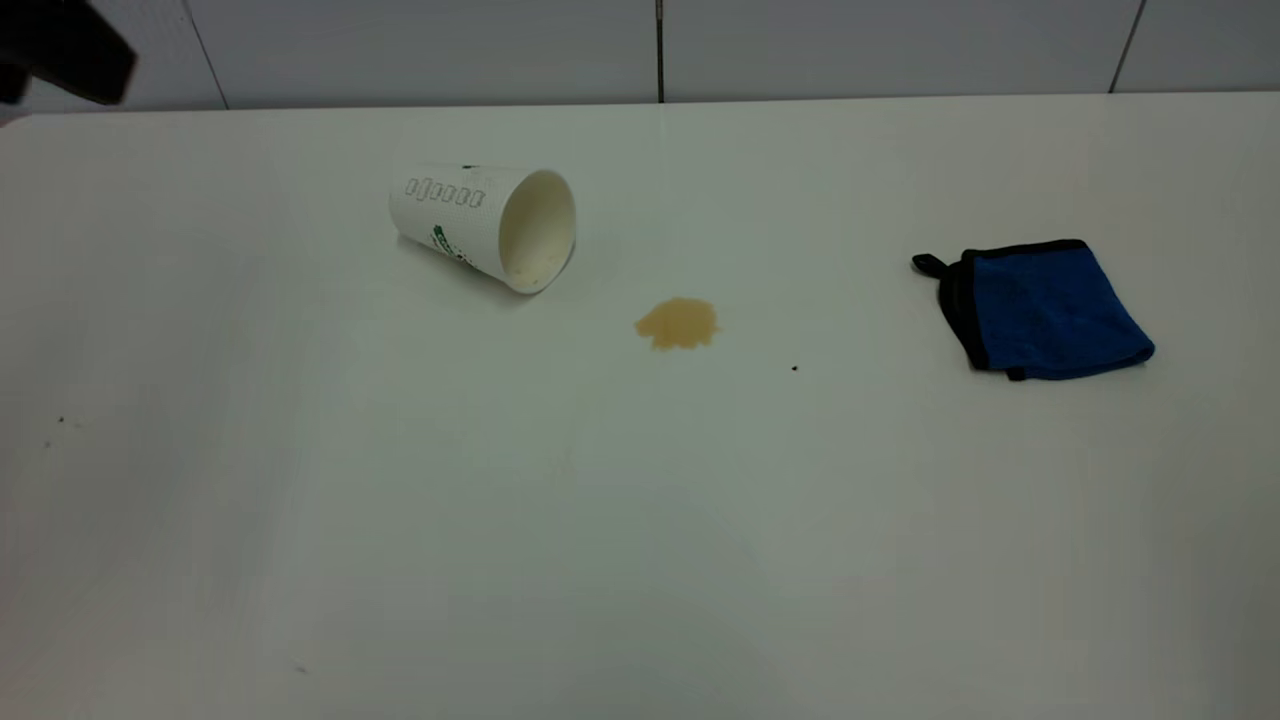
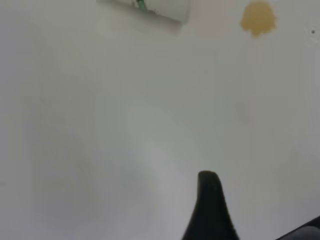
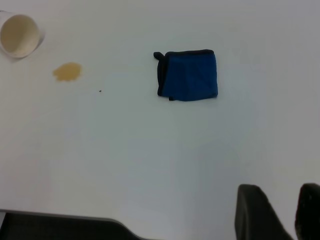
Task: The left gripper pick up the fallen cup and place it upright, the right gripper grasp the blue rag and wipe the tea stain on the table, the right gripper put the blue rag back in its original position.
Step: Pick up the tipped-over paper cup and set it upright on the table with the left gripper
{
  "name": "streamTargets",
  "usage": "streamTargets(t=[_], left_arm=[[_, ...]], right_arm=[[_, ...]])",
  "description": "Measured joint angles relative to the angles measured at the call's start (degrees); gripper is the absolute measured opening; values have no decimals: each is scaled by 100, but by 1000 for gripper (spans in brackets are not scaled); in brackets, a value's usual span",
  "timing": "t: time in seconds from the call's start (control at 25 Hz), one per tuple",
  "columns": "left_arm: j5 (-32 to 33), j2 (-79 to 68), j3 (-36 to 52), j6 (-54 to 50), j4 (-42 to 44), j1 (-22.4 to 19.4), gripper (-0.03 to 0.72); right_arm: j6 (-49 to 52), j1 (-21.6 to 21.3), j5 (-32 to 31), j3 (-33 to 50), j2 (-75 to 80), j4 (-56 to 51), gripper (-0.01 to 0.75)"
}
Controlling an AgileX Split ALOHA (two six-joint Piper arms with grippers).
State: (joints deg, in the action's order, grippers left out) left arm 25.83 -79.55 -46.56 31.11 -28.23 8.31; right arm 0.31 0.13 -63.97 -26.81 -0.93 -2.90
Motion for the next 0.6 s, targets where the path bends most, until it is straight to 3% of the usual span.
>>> streamTargets(t=[0.36, 0.6], left_arm=[[-416, -2446, -1821, -25, 109, 1179, 586], [-271, -4121, -3646, -1133, 1476, 1619, 583]], right_arm=[[0, 0, 0, 0, 0, 0, 238], [0, 0, 0, 0, 0, 0, 238]])
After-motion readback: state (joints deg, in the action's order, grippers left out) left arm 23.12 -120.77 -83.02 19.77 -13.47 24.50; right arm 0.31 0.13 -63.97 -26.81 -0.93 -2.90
